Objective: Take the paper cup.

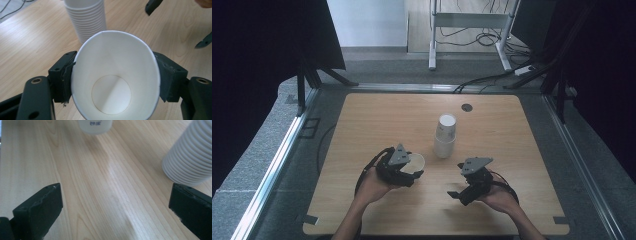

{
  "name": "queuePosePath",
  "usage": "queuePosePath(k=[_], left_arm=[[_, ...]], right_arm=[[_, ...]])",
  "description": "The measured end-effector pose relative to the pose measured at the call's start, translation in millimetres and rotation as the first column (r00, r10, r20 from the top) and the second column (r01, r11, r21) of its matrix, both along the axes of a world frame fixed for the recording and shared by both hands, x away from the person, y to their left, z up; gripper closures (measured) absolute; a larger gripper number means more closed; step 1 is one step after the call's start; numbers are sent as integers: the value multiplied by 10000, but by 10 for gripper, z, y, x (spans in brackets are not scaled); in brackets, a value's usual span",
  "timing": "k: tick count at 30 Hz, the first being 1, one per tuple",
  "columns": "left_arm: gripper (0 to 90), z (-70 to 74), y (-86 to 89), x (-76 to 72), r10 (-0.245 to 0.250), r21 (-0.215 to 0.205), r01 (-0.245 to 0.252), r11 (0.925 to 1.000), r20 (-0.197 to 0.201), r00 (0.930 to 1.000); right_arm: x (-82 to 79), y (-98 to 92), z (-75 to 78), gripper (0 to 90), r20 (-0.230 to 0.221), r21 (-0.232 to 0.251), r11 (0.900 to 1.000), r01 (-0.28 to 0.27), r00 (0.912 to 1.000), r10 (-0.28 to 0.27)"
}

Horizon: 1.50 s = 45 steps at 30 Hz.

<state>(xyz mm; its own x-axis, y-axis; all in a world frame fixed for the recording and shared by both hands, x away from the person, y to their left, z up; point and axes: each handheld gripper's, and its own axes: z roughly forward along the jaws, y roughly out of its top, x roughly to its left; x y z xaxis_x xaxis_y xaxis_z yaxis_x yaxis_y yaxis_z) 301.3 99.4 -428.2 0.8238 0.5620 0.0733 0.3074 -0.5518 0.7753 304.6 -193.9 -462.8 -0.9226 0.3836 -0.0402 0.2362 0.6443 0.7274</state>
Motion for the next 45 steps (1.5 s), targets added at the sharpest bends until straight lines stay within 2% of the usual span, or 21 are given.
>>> queuePosePath(k=[9, 23, 32, 36, 45], left_arm=[[267, -53, 131, 78, 642, 77, -641, 9979, 0, 9979], [267, -228, 271, 212, 1619, 126, -1617, 9868, -187, 9866], [264, -351, 262, 278, 1780, 292, -1771, 9838, -286, 9836], [263, -388, 253, 294, 1866, 152, -1861, 9824, -402, 9816], [252, -428, 228, 312, 1831, 81, -1830, 9831, -479, 9819]], right_arm=[[40, -118, -3, 0, 67, -92, 9989, 470, 9989, -469], [113, -245, -59, 0, 79, -206, 9948, 995, 9950, -993], [141, -256, -112, 0, 0, -436, 9933, 1068, 9943, -1069], [147, -262, -124, 0, -57, -475, 9928, 1099, 9939, -1103], [151, -252, -152, 0, -122, -634, 9927, 1026, 9945, -1036]])
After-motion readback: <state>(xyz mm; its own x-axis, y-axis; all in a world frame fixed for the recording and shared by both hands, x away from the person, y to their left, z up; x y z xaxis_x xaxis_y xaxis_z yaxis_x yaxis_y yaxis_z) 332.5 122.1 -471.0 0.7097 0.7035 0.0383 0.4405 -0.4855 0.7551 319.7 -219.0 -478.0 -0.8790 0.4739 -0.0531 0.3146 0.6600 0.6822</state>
